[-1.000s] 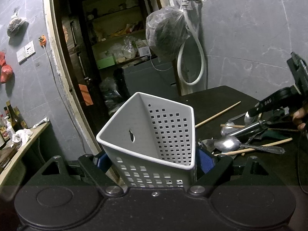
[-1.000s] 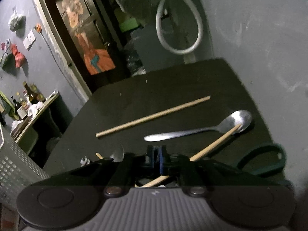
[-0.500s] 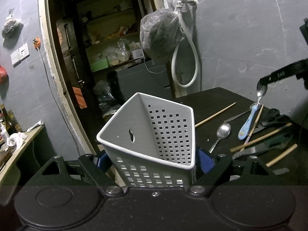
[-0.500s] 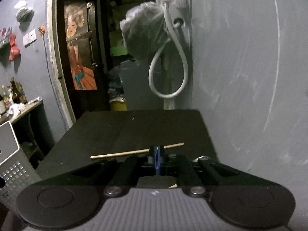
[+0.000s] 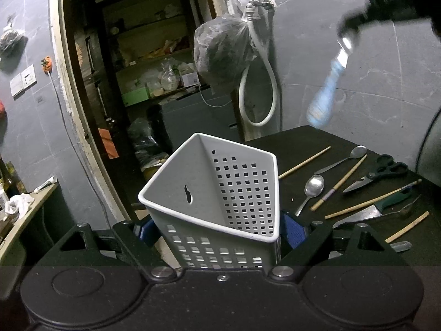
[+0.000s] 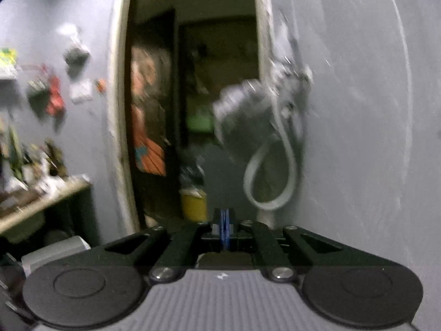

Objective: Organize utensils
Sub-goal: 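Lift the blue-handled utensil with the right tool and drop it into the basket, then return the right tool to the pile and grasp a metal spoon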

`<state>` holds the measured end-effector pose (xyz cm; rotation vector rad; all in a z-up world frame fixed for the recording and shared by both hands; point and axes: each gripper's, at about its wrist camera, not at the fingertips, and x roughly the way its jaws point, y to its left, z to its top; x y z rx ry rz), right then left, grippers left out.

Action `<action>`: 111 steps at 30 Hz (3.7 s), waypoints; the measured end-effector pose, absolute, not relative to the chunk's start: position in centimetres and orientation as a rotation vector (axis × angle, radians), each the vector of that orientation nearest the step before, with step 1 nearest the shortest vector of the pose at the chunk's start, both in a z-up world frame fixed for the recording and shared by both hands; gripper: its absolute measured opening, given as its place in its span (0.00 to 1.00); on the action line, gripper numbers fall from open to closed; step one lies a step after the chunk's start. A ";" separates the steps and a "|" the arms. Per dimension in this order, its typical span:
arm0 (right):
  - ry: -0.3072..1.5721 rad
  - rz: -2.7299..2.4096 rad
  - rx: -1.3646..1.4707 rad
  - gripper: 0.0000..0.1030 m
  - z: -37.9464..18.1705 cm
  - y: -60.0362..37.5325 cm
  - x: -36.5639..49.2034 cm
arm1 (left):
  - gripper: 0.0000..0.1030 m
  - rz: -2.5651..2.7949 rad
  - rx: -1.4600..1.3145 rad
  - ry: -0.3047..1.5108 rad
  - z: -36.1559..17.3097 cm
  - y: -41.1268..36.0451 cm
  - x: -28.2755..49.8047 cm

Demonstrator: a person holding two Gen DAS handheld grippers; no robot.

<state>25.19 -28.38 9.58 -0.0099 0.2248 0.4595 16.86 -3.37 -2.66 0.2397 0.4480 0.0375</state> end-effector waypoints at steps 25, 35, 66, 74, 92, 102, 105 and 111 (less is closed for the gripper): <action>0.256 0.773 -0.278 0.03 6.5 -15.2 21.5 | 0.84 0.029 0.228 0.439 -2.6 -3.5 16.4; 0.334 0.768 -0.207 0.37 5.1 -16.9 21.4 | 0.83 0.029 0.224 0.440 -2.6 -3.5 16.5; 0.749 0.473 -0.044 1.00 -5.3 -25.3 29.7 | 0.83 0.029 0.228 0.438 -2.7 -3.6 16.5; 0.732 0.529 0.035 1.00 -6.2 -26.5 35.4 | 0.84 0.029 0.228 0.439 -2.7 -3.7 16.5; 0.784 0.559 0.071 0.75 -9.4 -24.5 39.9 | 0.83 0.029 0.228 0.439 -2.7 -3.7 16.5; 0.770 0.537 0.132 0.38 -9.7 -24.7 40.1 | 0.83 0.029 0.228 0.438 -2.7 -3.7 16.5; 0.777 0.541 0.163 0.27 -9.9 -24.9 40.1 | 0.83 0.029 0.228 0.439 -2.7 -3.7 16.5; 0.798 0.549 0.205 0.09 -10.2 -25.4 40.0 | 0.83 0.033 0.223 0.440 -2.8 -3.5 16.6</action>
